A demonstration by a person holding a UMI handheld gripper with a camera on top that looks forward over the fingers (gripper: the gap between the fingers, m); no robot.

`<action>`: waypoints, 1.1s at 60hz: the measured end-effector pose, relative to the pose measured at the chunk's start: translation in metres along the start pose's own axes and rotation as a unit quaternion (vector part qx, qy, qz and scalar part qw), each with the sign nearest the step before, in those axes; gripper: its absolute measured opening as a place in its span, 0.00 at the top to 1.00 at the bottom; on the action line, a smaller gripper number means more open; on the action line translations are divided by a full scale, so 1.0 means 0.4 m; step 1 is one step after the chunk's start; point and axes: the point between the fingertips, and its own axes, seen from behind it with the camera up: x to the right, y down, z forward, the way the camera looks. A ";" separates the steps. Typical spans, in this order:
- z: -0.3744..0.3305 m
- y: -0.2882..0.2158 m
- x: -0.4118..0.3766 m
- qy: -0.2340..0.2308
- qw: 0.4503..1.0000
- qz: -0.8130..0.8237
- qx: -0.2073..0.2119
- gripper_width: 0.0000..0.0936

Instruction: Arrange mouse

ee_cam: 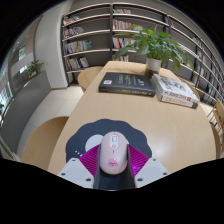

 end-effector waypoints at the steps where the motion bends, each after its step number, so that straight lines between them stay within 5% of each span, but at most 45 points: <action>1: 0.002 0.001 -0.001 0.000 1.000 0.003 -0.002 0.55; 6: -0.002 0.002 0.006 0.002 1.000 0.017 -0.017 0.43; 10: -0.027 -0.002 0.022 0.012 0.999 0.023 -0.030 0.07; 11: -0.038 -0.011 0.024 0.011 0.999 0.024 -0.027 0.06; 30: -0.444 -0.165 0.137 0.011 0.998 0.030 0.063 0.07; 66: -0.826 0.102 0.371 0.029 0.996 0.030 0.081 0.08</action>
